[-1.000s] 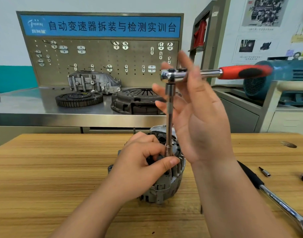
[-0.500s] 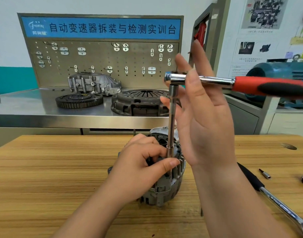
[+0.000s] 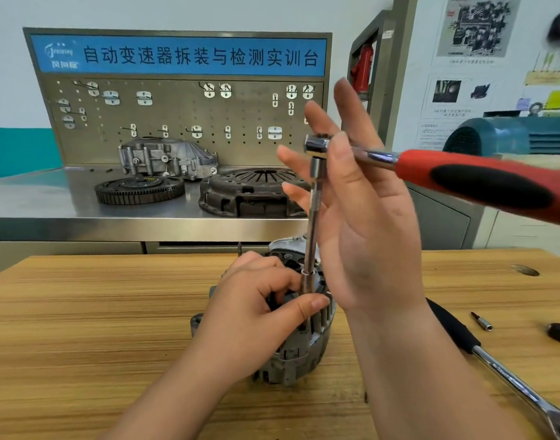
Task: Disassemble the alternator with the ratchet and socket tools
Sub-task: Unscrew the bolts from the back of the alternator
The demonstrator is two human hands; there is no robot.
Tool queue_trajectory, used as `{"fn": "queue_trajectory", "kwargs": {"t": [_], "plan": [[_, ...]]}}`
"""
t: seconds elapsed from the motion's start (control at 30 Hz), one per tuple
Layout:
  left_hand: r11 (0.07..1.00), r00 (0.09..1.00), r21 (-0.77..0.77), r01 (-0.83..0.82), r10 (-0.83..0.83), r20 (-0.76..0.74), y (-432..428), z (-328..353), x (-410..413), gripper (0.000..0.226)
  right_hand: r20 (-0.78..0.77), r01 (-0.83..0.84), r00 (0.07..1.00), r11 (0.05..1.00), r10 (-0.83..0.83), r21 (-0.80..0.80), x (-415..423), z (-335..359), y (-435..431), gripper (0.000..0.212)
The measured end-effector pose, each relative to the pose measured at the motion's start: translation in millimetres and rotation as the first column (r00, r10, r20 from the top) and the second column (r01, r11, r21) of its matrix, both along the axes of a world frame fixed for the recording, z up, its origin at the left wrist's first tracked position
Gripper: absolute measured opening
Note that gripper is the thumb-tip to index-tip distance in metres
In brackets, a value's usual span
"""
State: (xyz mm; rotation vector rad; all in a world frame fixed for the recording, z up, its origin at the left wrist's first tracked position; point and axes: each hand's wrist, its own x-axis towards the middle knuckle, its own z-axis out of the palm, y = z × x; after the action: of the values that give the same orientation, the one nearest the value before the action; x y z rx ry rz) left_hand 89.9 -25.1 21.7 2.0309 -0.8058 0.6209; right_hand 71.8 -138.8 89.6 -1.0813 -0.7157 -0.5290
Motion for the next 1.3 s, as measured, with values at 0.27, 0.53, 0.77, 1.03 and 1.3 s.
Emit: {"fn": "queue_trajectory", "kwargs": {"t": [0.27,0.53,0.77,1.03,1.3], "plan": [[0.998,0.998,0.015,0.053,-0.053,-0.034,5.3,0.4,-1.0,0.027,-0.115,-0.058,0.992,0.998,0.060,0.016,2.9,0.1,-2.4,0.038],[1.000,1.000,-0.011,0.010,-0.010,-0.025,0.2,0.9,-2.3,0.033,-0.076,-0.115,0.990,0.990,0.121,0.078,1.7,-0.4,-1.3,0.034],[1.000,0.999,-0.001,0.019,-0.019,-0.043,2.8,0.7,-0.9,0.036,-0.016,-0.015,1.000,0.998,0.016,0.058,0.9,0.2,1.5,0.026],[0.996,0.999,0.073,0.045,-0.043,-0.029,3.5,2.9,-3.9,0.019,-0.161,-0.095,0.981,0.991,0.109,0.093,1.9,0.3,-4.1,0.049],[1.000,1.000,0.026,-0.010,0.011,-0.024,-0.4,1.6,-1.9,0.028,0.025,0.007,1.000,0.999,-0.008,0.044,-0.5,0.5,-1.1,0.029]]}}
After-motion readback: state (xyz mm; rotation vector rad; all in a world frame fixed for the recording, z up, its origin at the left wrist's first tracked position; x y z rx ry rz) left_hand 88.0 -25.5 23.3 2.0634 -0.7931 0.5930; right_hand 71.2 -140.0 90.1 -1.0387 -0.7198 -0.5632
